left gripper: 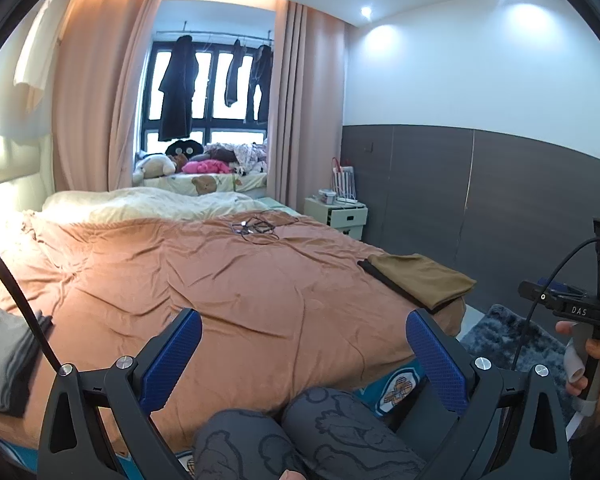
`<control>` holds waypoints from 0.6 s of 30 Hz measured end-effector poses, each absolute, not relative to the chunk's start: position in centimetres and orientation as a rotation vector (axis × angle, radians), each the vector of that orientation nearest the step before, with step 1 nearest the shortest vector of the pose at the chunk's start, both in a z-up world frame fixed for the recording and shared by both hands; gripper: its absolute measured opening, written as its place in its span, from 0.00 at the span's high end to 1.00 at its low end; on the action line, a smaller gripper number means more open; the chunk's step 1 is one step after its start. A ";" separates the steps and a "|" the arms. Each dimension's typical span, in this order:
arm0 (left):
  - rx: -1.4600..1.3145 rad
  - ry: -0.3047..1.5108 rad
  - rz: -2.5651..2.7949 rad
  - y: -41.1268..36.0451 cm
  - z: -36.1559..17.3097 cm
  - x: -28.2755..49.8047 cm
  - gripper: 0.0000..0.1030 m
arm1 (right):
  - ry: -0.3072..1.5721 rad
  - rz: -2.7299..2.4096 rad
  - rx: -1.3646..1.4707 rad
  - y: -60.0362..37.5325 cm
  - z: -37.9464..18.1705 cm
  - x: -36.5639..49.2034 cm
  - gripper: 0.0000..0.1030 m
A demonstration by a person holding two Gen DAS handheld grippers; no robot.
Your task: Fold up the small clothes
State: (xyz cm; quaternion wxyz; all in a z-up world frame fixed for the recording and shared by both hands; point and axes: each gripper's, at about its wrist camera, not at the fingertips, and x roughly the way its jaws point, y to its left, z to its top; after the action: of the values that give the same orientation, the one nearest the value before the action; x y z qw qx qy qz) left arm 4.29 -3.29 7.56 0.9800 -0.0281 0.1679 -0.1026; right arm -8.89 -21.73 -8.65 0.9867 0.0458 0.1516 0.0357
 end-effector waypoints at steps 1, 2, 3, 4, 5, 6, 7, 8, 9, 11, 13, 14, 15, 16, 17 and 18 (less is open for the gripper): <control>-0.056 0.337 -0.204 -3.3 7.5 4.2 0.00 | 0.304 0.071 0.090 -21.7 -8.6 -8.9 0.00; -0.055 0.337 -0.201 -3.3 7.4 4.2 0.00 | 0.303 0.071 0.089 -21.7 -8.6 -8.9 0.00; -0.054 0.337 -0.199 -3.3 7.4 4.1 0.00 | 0.302 0.073 0.090 -21.5 -8.7 -9.0 0.00; -0.055 0.337 -0.197 -3.3 7.3 4.0 0.00 | 0.302 0.078 0.092 -21.6 -8.6 -9.0 0.00; -0.059 0.337 -0.194 -3.3 7.3 4.0 0.00 | 0.301 0.079 0.093 -21.4 -8.7 -9.1 0.00; -0.064 0.338 -0.193 -3.2 7.2 3.9 0.00 | 0.301 0.082 0.093 -21.3 -8.7 -9.1 0.00; -0.069 0.339 -0.192 -3.1 7.2 3.9 0.00 | 0.300 0.083 0.093 -21.2 -8.8 -9.2 0.00; -0.072 0.341 -0.192 -3.1 7.1 3.9 0.00 | 0.301 0.083 0.093 -21.2 -8.9 -9.2 0.00; -0.073 0.342 -0.193 -3.1 6.9 3.8 0.00 | 0.304 0.086 0.092 -21.1 -9.0 -9.2 0.00; -0.070 0.345 -0.191 -3.3 6.7 3.7 0.00 | 0.307 0.086 0.090 -20.9 -9.2 -9.3 0.00; -0.074 0.352 -0.194 -3.3 6.5 3.5 0.00 | 0.310 0.083 0.085 -20.6 -9.4 -9.5 0.00; -0.075 0.356 -0.196 -3.4 6.3 3.4 0.00 | 0.314 0.083 0.084 -20.4 -9.5 -9.6 0.00; -0.074 0.358 -0.195 -3.4 6.2 3.3 0.00 | 0.316 0.086 0.084 -20.4 -9.6 -9.7 0.00; -0.073 0.360 -0.194 -3.5 6.2 3.2 0.00 | 0.318 0.085 0.084 -20.3 -9.7 -9.8 0.00; -0.071 0.361 -0.193 -3.5 6.1 3.0 0.00 | 0.321 0.083 0.085 -20.2 -9.8 -10.0 0.00; -0.069 0.362 -0.193 -3.6 6.1 2.8 0.00 | 0.324 0.083 0.085 -20.2 -9.8 -10.1 0.00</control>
State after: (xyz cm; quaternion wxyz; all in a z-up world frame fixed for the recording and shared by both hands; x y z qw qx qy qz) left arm 2.84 -3.61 6.05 0.9785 -0.0343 0.1795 -0.0957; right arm -10.08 -20.21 -9.82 0.9851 0.0425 0.1614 0.0414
